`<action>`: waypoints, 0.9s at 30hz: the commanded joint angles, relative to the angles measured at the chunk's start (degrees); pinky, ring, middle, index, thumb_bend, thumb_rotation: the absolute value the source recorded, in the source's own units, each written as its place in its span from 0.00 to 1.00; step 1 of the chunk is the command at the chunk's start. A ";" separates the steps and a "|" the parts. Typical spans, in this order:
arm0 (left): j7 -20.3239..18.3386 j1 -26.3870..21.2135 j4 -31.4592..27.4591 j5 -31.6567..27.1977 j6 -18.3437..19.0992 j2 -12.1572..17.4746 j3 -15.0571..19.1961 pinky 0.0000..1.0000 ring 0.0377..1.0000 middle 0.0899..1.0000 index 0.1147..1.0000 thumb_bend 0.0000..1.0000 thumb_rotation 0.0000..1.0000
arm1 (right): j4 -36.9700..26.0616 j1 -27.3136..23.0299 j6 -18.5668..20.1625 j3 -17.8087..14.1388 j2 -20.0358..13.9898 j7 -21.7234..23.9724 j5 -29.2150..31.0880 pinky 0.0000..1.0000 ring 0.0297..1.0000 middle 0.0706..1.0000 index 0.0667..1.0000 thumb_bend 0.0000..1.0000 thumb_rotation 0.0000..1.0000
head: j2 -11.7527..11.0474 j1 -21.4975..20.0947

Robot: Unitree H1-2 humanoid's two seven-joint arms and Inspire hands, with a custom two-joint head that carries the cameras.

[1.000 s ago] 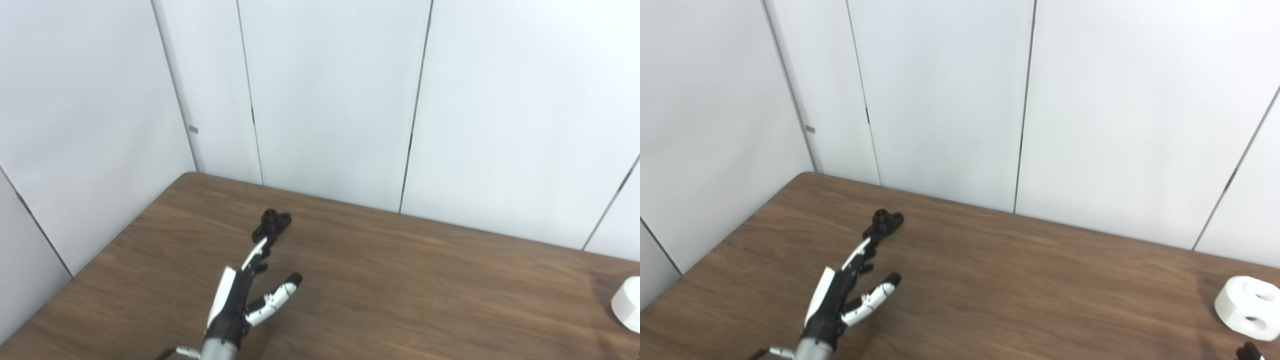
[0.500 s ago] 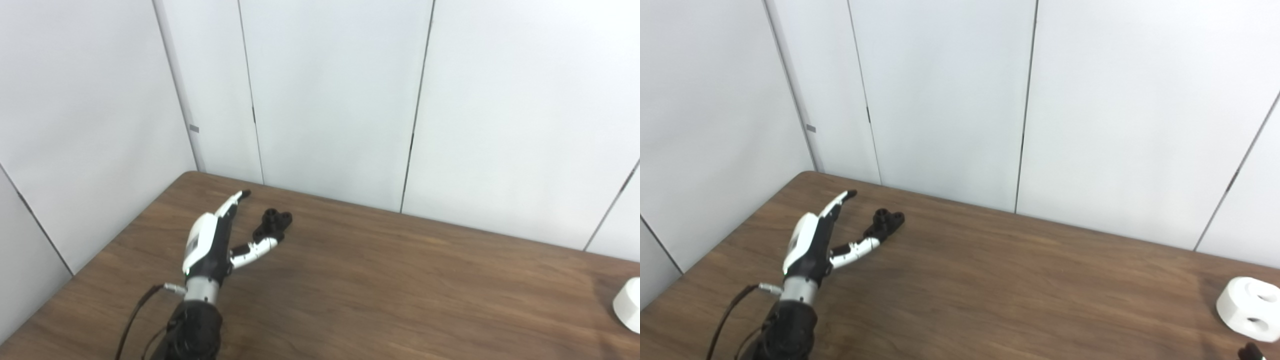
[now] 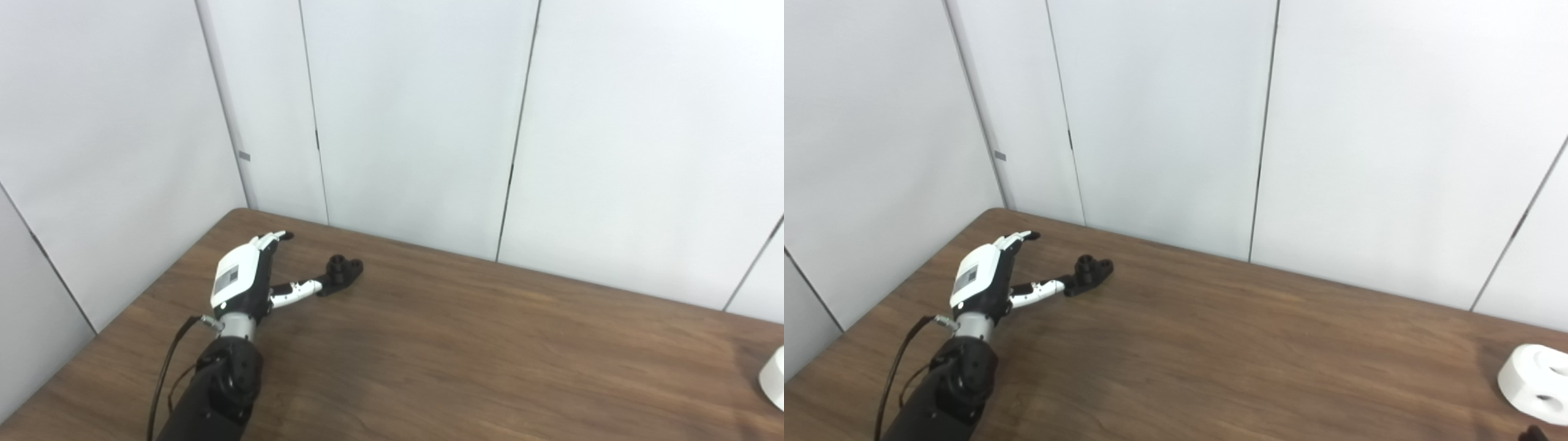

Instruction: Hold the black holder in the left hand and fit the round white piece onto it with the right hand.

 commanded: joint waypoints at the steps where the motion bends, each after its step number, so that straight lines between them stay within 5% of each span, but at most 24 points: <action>1: -0.17 -3.11 -0.30 1.45 2.41 1.54 -0.49 0.99 0.95 0.90 0.82 0.96 0.55 | 0.90 2.28 -0.35 0.17 1.07 -0.12 0.65 1.00 1.00 1.00 1.00 0.65 1.00 | 0.29 -0.12; 6: -1.38 -4.51 1.16 1.33 5.69 1.86 -1.99 1.00 0.96 0.92 0.81 0.97 0.53 | 0.92 2.43 -0.69 0.17 1.07 -0.15 0.40 1.00 1.00 1.00 1.00 0.66 1.00 | 0.54 -0.19; 12: -0.70 -6.10 6.52 -0.71 4.17 1.94 -2.77 0.99 0.96 0.92 0.79 0.97 0.48 | 0.84 2.57 -1.08 0.22 1.25 -0.20 0.19 1.00 1.00 1.00 1.00 0.65 1.00 | 0.78 -0.58; 27: -3.85 -9.51 11.77 -4.96 5.69 2.48 -4.79 1.00 0.98 0.92 0.77 1.00 0.58 | -1.08 3.31 -0.64 0.29 1.41 -0.48 -0.92 1.00 1.00 0.99 1.00 0.60 1.00 | 2.74 -1.38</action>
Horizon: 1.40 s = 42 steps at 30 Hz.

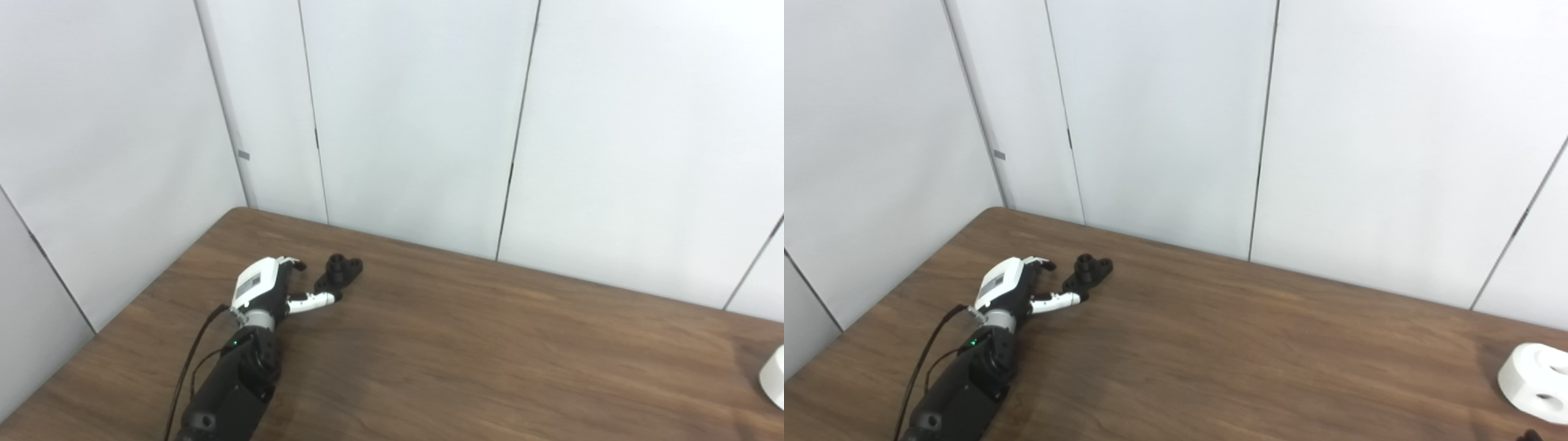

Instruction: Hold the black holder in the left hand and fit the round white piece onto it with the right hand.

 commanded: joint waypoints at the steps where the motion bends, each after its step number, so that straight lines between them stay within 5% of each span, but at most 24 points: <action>1: 0.30 -3.28 -0.20 -0.50 -0.15 2.22 0.28 1.00 0.98 0.92 0.77 1.00 0.59 | 0.17 2.06 -0.58 0.26 1.13 -0.54 0.05 1.00 1.00 0.99 1.00 0.59 1.00 | 0.18 0.02; 31: 1.08 -8.57 9.26 -3.36 -3.83 2.23 -3.87 1.00 0.98 0.92 0.74 0.99 0.46 | -0.92 2.13 -0.89 1.38 2.67 -2.24 -3.54 1.00 1.00 0.96 1.00 0.54 1.00 | 2.25 -3.65; 42: 0.88 -7.61 7.92 -4.32 -4.20 2.44 -4.51 0.94 0.96 0.90 0.71 0.95 0.44 | -2.42 2.62 0.81 2.31 2.25 -0.48 -1.50 1.00 1.00 1.00 1.00 0.54 1.00 | 1.98 -4.35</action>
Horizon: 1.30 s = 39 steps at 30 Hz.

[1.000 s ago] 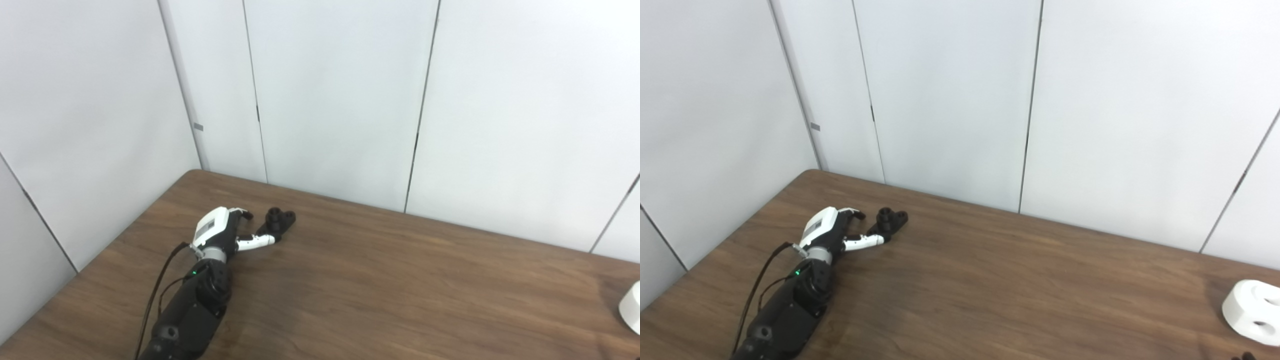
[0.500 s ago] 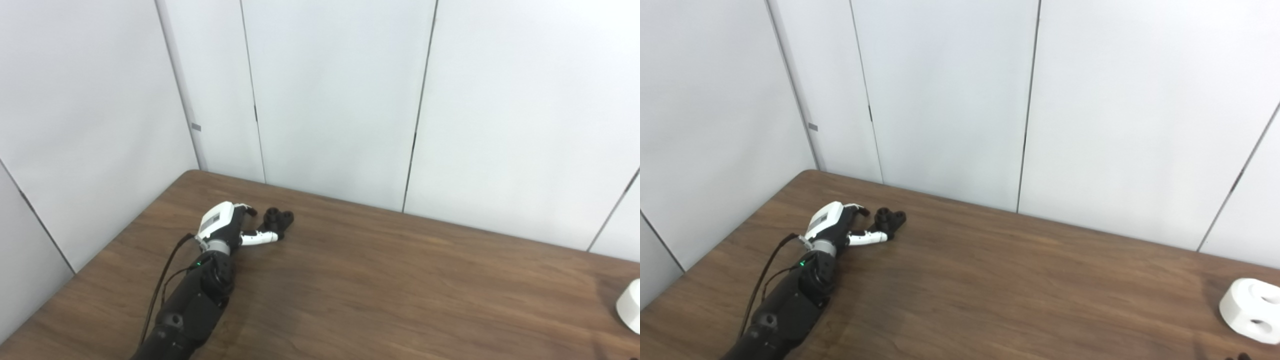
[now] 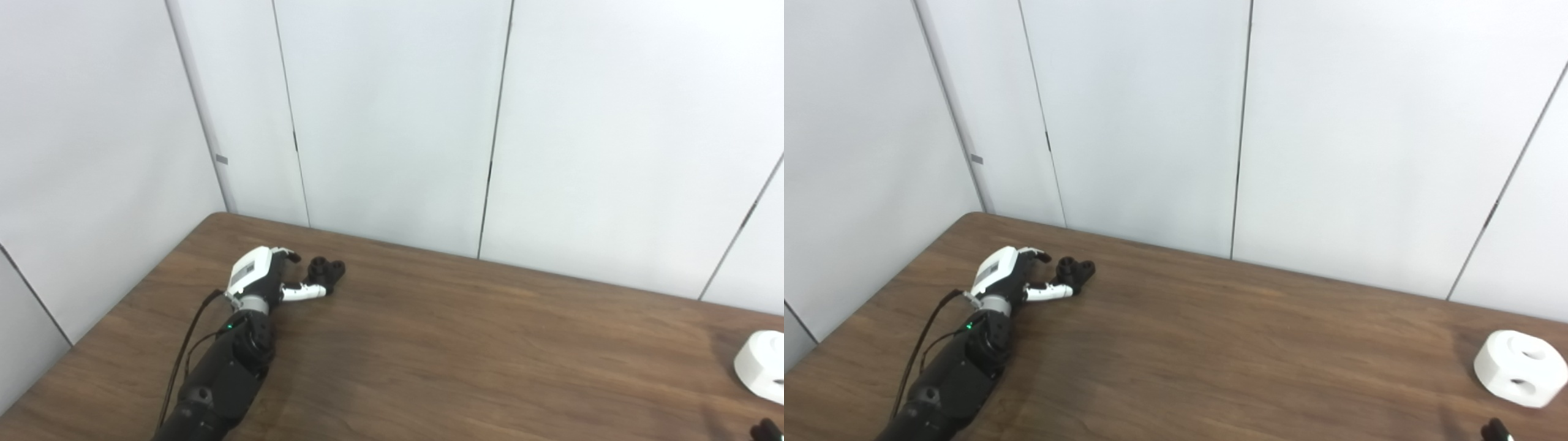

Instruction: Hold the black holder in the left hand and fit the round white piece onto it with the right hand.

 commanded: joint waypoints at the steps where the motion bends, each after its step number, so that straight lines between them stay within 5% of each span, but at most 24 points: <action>1: -0.56 -1.26 -1.04 -0.33 -1.34 1.08 -0.39 0.95 0.96 0.90 0.70 0.94 0.43 | -0.15 1.13 0.63 0.60 0.64 0.00 0.25 1.00 1.00 1.00 1.00 0.54 1.00 | 0.04 0.04; 16: 0.54 0.46 -2.74 0.41 -0.30 0.82 -0.37 0.90 0.95 0.88 0.62 0.91 0.32 | 0.40 1.09 0.66 -0.02 0.64 -0.97 0.13 1.00 1.00 1.00 1.00 0.58 1.00 | -0.70 0.36; 39: -0.70 -0.06 -1.45 0.54 -0.51 1.85 -1.77 0.91 0.95 0.87 0.57 0.90 0.29 | 0.32 1.16 0.60 0.29 0.45 -0.58 0.45 1.00 1.00 1.00 1.00 0.61 1.00 | -0.24 0.32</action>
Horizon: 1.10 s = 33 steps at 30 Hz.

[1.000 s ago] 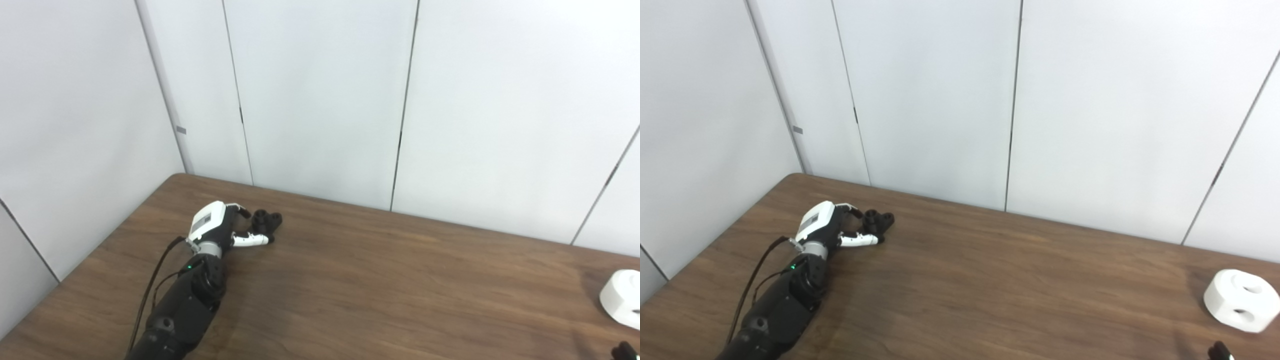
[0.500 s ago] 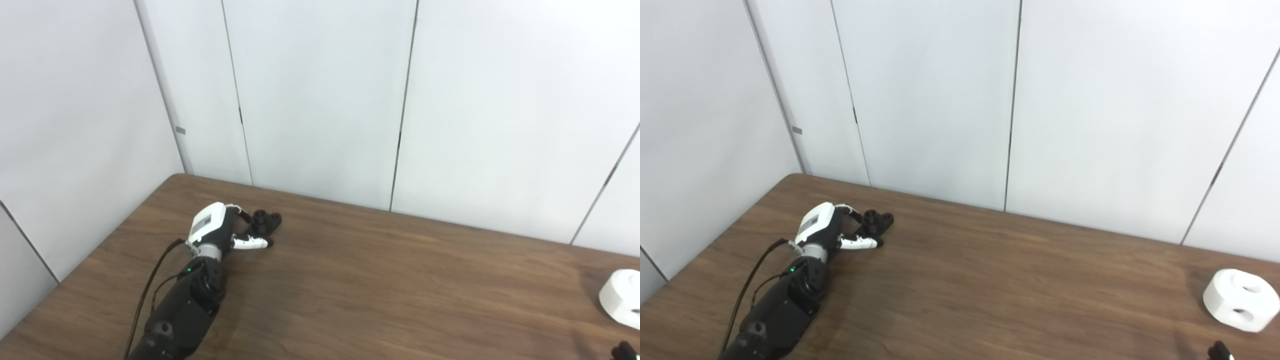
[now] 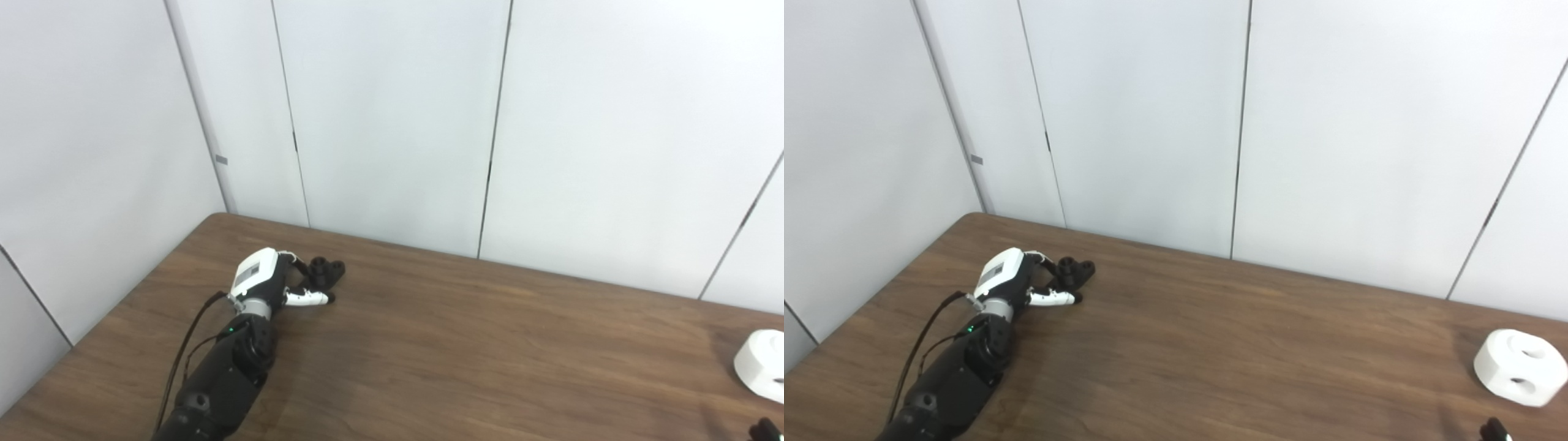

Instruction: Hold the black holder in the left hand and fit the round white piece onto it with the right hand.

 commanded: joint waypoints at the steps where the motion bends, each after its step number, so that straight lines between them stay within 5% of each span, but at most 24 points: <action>1: -0.70 -1.48 0.48 -0.07 0.31 1.10 -0.02 0.90 0.94 0.87 0.56 0.89 0.28 | 0.55 1.07 0.12 0.28 0.48 -0.03 0.27 1.00 1.00 1.00 1.00 0.62 1.00 | 0.11 -0.03; 7: 0.77 -1.95 1.21 0.33 0.33 0.62 0.06 0.85 0.93 0.84 0.50 0.83 0.19 | 0.14 1.37 -0.48 0.20 0.57 -0.27 0.05 1.00 1.00 0.99 1.00 0.59 1.00 | 0.18 -0.11; 9: 1.93 -2.02 1.44 0.13 -0.38 0.27 0.36 0.83 0.92 0.83 0.44 0.60 0.10 | 0.32 1.39 -1.08 0.06 0.61 -0.45 -0.08 1.00 1.00 0.99 1.00 0.57 1.00 | 0.24 -0.05; 11: 2.48 -2.10 1.53 -0.06 -0.64 0.00 0.45 0.83 0.92 0.83 0.42 0.54 0.07 | 0.41 1.40 -1.62 -0.01 0.63 -0.40 0.19 1.00 1.00 0.99 1.00 0.56 1.00 | 0.17 -0.22; 19: 5.64 -2.36 3.05 -0.86 -3.34 -1.31 1.12 0.79 0.88 0.78 0.42 0.52 0.04 | -0.32 1.63 -1.49 -0.18 0.52 -0.58 0.01 1.00 1.00 0.98 1.00 0.57 1.00 | 0.25 -0.28; 33: 4.85 -2.26 2.28 -0.32 -3.32 -1.46 0.46 0.78 0.87 0.76 0.42 0.52 0.04 | -0.79 1.59 -0.98 -0.49 0.57 -0.65 0.43 1.00 1.00 0.98 1.00 0.58 1.00 | 0.73 -0.14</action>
